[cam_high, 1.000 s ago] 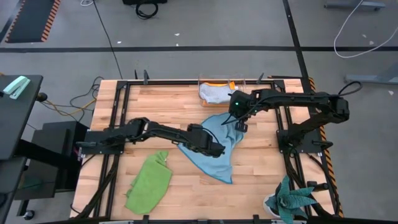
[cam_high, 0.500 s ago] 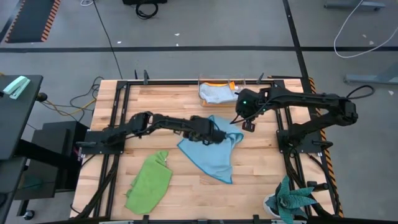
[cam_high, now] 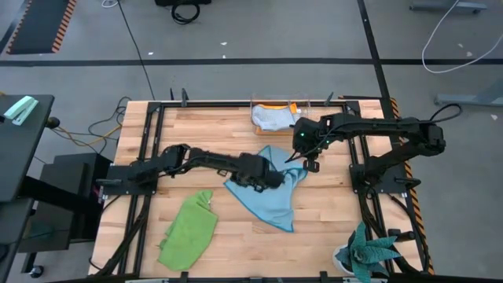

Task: Fold microfiber towels
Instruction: Fold the blue microfiber cloth

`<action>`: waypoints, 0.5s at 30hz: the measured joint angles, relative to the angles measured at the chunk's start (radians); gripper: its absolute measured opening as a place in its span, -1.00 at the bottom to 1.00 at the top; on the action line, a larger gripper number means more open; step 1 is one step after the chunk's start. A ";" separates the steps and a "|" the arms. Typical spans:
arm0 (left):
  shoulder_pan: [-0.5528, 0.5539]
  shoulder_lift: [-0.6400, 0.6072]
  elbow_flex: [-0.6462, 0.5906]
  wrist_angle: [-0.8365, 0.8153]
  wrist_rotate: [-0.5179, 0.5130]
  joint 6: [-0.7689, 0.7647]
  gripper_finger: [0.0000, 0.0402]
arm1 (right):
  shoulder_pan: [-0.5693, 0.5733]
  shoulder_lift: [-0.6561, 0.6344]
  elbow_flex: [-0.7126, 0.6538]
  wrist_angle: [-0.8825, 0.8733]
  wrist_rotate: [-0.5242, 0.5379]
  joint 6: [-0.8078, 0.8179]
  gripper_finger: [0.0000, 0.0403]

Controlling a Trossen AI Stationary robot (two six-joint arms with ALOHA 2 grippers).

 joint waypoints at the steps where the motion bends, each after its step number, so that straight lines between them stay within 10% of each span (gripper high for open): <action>1: -0.019 -0.014 0.000 -0.011 -0.004 -0.033 -0.95 | -0.001 0.005 0.000 0.002 -0.013 -0.013 -0.82; 15: -0.241 -0.190 0.001 -0.008 -0.125 -0.371 -0.85 | 0.046 0.075 -0.160 0.106 -0.060 0.022 -0.52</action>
